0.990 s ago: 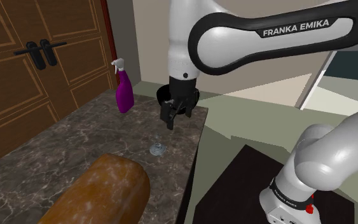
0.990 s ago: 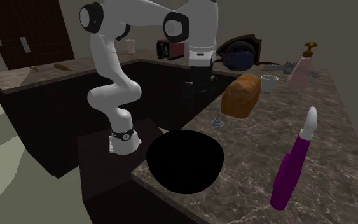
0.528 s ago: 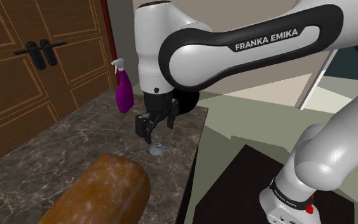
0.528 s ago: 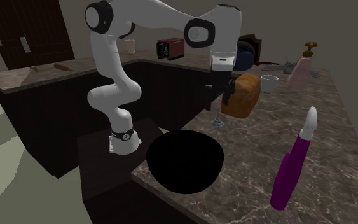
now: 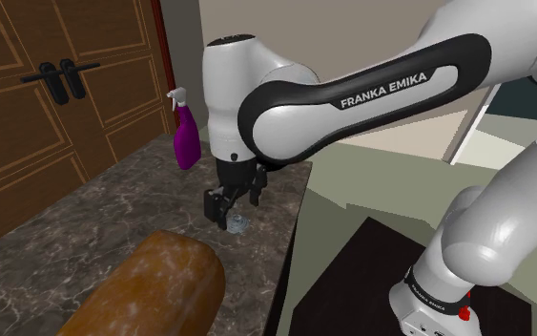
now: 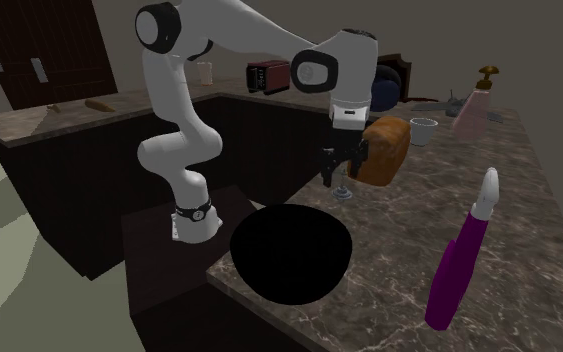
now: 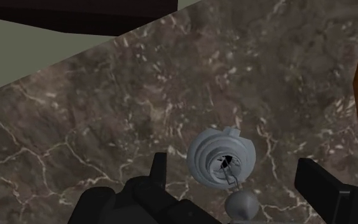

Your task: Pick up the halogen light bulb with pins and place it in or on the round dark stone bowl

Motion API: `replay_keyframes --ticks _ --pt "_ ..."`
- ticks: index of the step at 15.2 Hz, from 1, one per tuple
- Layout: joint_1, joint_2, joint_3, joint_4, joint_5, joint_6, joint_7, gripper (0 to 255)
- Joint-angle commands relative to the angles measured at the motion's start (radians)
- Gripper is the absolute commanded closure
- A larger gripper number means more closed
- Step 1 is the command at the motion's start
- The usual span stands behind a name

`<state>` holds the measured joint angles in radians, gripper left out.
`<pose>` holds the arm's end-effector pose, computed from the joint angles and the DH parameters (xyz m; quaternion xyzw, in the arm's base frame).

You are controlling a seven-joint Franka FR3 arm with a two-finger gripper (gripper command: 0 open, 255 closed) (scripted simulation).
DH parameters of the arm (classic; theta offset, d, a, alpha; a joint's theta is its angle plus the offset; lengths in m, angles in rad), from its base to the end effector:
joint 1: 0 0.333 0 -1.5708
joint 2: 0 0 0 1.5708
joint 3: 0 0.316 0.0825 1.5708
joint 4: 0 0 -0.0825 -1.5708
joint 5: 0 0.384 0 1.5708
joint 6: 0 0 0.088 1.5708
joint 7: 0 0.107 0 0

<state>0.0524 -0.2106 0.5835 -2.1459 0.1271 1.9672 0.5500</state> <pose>0.3904 0.3128 0.4770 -0.9999 -0.0132 0.0002 0.0009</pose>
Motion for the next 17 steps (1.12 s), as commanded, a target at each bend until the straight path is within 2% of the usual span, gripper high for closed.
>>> replay_keyframes --ticks 1,6,7,17 --pt "0.0 0.002 0.001 -0.002 -0.001 0.004 0.001 0" --pt "0.0 0.002 0.001 -0.002 -0.001 0.004 0.001 0" --pt "0.0 0.002 0.001 -0.002 -0.001 0.004 0.001 255" --pt "0.0 -0.002 -0.001 0.008 0.0 -0.009 -0.001 255"
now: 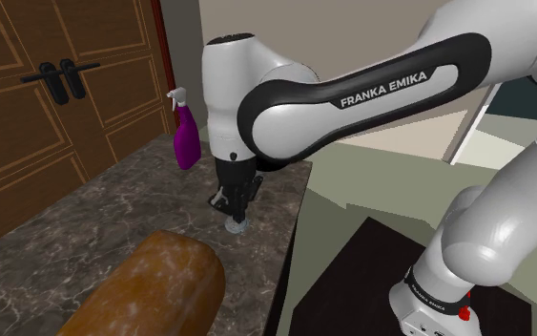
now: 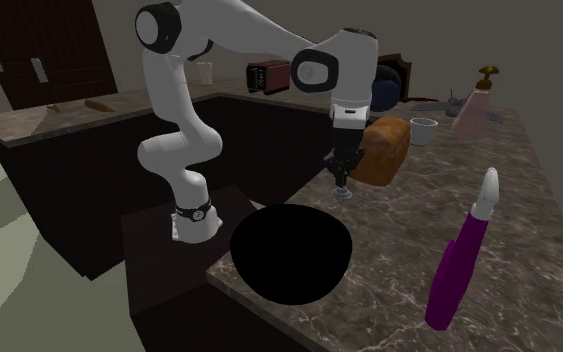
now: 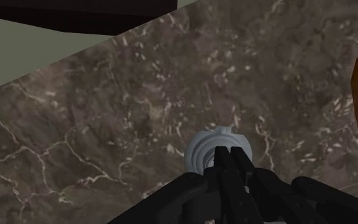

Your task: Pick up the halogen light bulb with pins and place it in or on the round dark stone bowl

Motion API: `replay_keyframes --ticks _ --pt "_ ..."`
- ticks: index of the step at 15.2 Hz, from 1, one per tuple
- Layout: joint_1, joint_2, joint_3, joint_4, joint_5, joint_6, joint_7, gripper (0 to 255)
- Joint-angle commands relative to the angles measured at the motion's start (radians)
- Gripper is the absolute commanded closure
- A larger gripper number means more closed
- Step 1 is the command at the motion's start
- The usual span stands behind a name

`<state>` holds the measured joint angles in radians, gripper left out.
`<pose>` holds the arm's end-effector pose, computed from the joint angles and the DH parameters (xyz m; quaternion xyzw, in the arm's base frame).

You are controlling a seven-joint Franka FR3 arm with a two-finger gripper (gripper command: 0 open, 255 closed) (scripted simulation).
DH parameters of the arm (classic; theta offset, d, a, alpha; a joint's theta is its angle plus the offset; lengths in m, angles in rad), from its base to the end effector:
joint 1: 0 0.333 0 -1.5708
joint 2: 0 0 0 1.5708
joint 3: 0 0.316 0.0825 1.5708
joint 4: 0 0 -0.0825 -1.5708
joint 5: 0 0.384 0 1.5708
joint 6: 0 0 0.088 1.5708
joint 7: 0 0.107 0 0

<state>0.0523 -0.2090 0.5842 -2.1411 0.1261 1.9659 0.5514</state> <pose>0.3909 0.3137 0.4784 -0.9999 -0.0133 -0.0006 0.0015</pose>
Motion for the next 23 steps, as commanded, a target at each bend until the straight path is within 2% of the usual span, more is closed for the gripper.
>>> replay_keyframes --ticks 1,23 --pt "0.0 -0.007 -0.003 0.014 0.002 -0.022 -0.003 255" --pt "-0.011 -0.014 -0.026 0.304 -0.007 -0.318 0.001 255"
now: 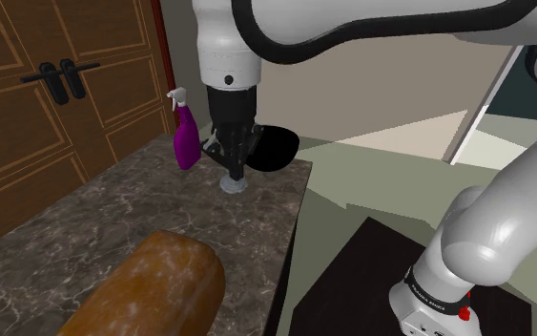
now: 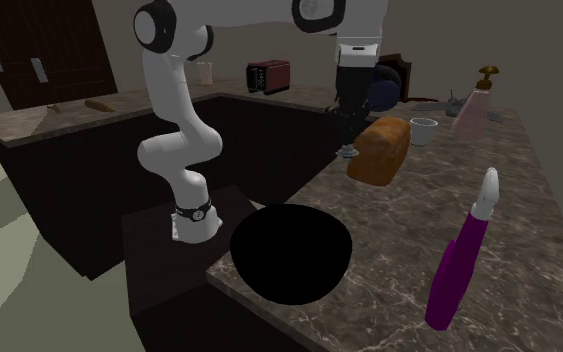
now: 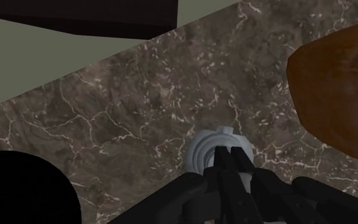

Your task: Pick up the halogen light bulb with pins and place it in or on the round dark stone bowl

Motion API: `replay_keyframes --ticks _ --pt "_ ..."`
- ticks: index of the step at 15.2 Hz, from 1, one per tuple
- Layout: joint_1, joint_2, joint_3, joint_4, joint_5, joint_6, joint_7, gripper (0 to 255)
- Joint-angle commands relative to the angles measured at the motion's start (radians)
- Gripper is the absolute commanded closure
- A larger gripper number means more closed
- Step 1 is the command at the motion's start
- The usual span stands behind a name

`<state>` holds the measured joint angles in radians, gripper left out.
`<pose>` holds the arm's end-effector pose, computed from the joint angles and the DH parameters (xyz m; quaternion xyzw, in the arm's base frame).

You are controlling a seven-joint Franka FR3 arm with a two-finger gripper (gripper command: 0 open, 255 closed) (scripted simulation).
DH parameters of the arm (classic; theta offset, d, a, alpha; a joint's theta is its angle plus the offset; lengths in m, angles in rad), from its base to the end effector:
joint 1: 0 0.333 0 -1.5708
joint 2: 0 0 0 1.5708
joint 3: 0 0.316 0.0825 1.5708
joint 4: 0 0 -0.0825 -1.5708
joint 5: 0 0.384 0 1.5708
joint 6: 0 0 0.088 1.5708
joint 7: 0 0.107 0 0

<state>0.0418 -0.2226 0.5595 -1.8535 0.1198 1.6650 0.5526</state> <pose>0.3913 0.3136 0.5959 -0.9999 -0.0132 -0.0002 0.0012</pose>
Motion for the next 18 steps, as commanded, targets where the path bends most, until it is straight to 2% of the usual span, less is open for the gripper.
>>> replay_keyframes --ticks 1,9,17,18 --pt "-0.001 0.002 -0.002 0.032 -0.002 -0.03 0.001 255" --pt "-0.005 0.03 0.001 0.155 -0.016 -0.129 0.013 255" --pt "-0.08 0.028 -0.122 0.149 -0.036 -0.136 -0.184 255" --pt "-0.07 0.035 -0.105 0.153 -0.036 -0.133 -0.154 255"
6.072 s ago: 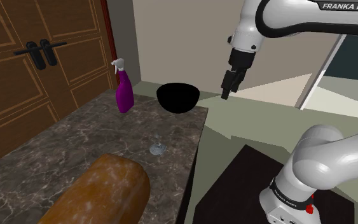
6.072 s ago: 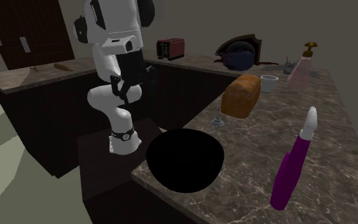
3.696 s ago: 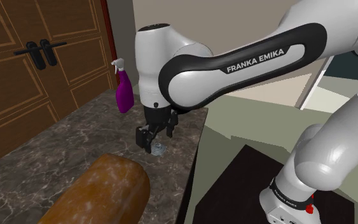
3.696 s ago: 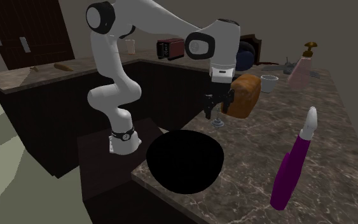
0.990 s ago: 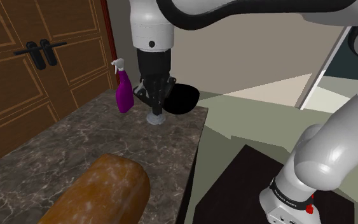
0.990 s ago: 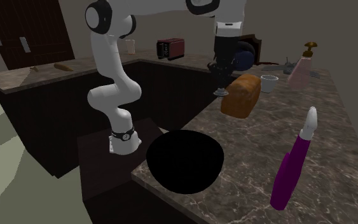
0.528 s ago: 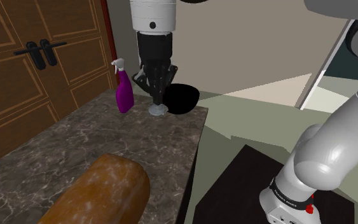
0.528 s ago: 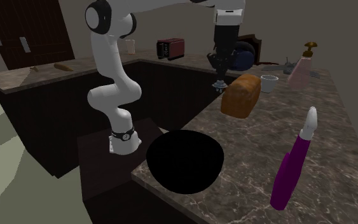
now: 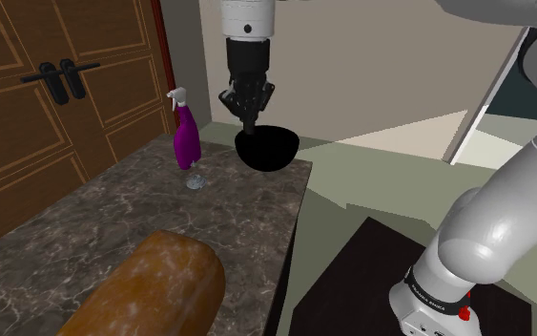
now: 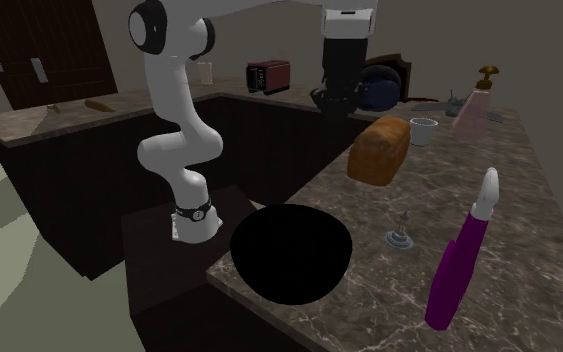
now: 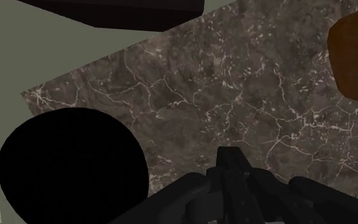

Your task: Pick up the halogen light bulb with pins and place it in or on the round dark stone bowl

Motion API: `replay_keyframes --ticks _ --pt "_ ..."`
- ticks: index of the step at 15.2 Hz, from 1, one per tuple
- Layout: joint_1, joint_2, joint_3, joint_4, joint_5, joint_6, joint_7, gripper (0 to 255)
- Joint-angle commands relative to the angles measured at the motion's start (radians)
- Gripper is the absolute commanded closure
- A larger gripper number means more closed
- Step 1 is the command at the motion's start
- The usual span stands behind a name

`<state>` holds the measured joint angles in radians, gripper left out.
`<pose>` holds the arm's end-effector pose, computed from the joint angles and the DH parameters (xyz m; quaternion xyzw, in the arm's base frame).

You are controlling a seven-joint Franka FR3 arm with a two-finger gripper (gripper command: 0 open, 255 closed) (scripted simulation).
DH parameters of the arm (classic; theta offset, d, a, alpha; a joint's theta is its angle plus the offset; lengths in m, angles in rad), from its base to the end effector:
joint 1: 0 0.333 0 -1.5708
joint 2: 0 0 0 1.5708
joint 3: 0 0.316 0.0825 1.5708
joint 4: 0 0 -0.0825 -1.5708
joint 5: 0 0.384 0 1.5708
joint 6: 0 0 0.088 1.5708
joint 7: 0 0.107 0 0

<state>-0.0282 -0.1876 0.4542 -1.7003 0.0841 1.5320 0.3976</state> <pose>0.4394 0.2342 0.6476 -0.9999 -0.0124 0.0002 0.0011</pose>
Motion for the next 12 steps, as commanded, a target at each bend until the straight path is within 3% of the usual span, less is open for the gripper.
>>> replay_keyframes --ticks 1,12 --pt "0.001 0.0 0.001 0.0 0.0 0.0 0.001 0" --pt "0.035 0.343 0.043 0.12 -0.16 0.189 -0.111 0"
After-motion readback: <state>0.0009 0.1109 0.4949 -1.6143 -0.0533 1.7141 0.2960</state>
